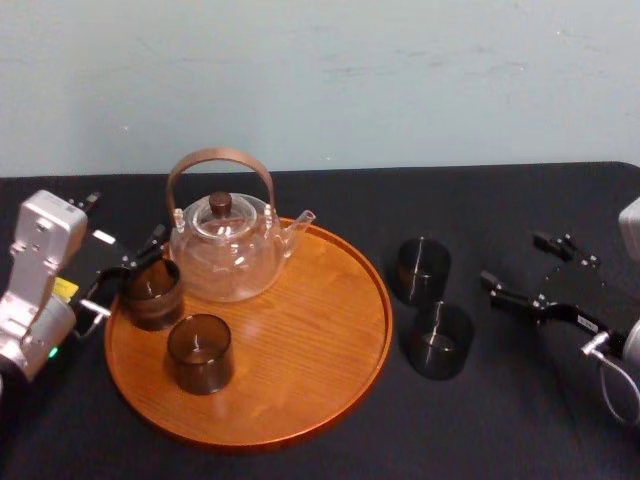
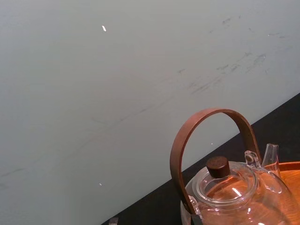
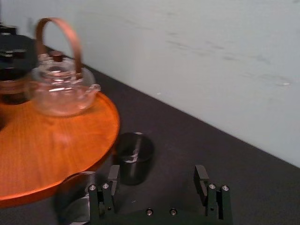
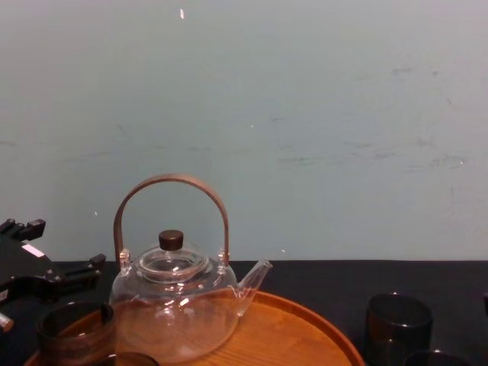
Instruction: Pick up the glass from the table and place it on the tray.
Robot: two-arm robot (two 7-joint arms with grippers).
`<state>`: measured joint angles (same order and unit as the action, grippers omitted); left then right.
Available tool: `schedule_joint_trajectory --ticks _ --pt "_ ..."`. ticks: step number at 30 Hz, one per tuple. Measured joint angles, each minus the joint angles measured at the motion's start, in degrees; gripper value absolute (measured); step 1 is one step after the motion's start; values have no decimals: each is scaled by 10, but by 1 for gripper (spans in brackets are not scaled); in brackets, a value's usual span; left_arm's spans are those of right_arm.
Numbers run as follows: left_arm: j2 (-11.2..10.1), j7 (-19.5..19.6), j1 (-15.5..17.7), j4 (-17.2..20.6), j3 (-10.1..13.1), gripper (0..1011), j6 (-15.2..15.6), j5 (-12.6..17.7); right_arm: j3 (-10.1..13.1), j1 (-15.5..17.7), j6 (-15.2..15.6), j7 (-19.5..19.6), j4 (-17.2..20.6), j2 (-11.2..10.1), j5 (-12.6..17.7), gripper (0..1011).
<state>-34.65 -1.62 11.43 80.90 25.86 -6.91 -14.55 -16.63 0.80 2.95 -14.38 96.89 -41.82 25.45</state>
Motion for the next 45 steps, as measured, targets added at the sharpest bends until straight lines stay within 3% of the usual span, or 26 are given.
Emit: schedule_joint_trajectory --ticks 11,24,36,45 --pt "0 0 0 0 0 1001 0 0 7 20 19 -93 16 -29 25 1002" --pt "0 0 0 0 0 1001 0 0 -7 13 22 -162 7 -35 13 1002" --pt "0 0 0 0 0 1001 0 0 -15 2 42 -164 -4 -23 6 1002" --pt "0 0 0 0 0 1001 0 0 -31 -16 82 -158 -12 -14 -2 1002"
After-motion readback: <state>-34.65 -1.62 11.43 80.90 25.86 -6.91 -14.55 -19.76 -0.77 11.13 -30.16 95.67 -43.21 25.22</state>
